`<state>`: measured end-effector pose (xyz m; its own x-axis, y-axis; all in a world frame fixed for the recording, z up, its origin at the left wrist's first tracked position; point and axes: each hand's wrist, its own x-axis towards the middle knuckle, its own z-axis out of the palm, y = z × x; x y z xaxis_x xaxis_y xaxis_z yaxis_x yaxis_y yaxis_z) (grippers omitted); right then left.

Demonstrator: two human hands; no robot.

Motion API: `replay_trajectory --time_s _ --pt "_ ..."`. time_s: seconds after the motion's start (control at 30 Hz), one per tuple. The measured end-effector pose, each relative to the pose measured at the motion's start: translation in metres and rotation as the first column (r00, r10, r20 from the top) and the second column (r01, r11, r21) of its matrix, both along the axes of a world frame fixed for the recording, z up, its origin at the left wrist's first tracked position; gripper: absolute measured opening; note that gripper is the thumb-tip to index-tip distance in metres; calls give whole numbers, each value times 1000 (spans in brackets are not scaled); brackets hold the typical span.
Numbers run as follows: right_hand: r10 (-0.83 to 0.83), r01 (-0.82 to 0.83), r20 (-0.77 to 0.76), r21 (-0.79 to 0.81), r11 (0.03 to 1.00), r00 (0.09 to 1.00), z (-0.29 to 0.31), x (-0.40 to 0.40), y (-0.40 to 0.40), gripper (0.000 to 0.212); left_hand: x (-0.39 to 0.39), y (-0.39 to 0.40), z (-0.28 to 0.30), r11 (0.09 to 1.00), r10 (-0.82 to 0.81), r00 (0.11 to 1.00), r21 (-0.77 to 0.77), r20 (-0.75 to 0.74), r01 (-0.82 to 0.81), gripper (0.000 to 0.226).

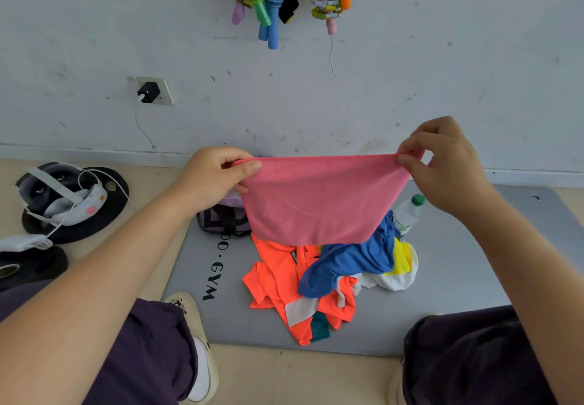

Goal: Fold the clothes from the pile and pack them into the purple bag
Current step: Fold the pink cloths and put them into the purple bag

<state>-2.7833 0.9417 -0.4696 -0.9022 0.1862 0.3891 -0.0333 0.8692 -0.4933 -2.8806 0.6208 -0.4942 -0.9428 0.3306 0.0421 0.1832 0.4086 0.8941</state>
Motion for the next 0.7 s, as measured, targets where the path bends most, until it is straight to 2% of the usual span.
replay_trajectory --time_s 0.07,0.2,0.3,0.4,0.47,0.53,0.63,0.7 --pt "-11 11 8 -28 1000 1000 2 0 0 11 2 2 0 999 17 1000 37 11 -18 8" --pt "-4 12 119 -72 997 993 6 2 -1 6 1 1 1 993 74 997 89 -8 -73 13" --pt "47 0 188 -243 970 981 7 4 -4 3 0 -2 1 993 96 995 74 -22 -94 13" --pt "187 -50 255 -464 884 948 8 6 -3 16 -1 -4 1 980 182 982 86 -49 -177 21" --pt "224 -47 264 -543 838 938 9 8 -3 24 -3 -5 2 963 249 966 124 -66 -239 30" --pt "182 -7 246 -575 818 952 8 6 -6 26 -4 -6 3 950 290 955 137 -65 -280 33" --pt "150 23 243 -587 809 958 6 5 -11 23 -3 -1 1 952 283 959 114 23 -283 26" --pt "233 -10 274 -628 778 933 4 7 -18 13 0 5 -1 957 235 958 133 165 -258 21"
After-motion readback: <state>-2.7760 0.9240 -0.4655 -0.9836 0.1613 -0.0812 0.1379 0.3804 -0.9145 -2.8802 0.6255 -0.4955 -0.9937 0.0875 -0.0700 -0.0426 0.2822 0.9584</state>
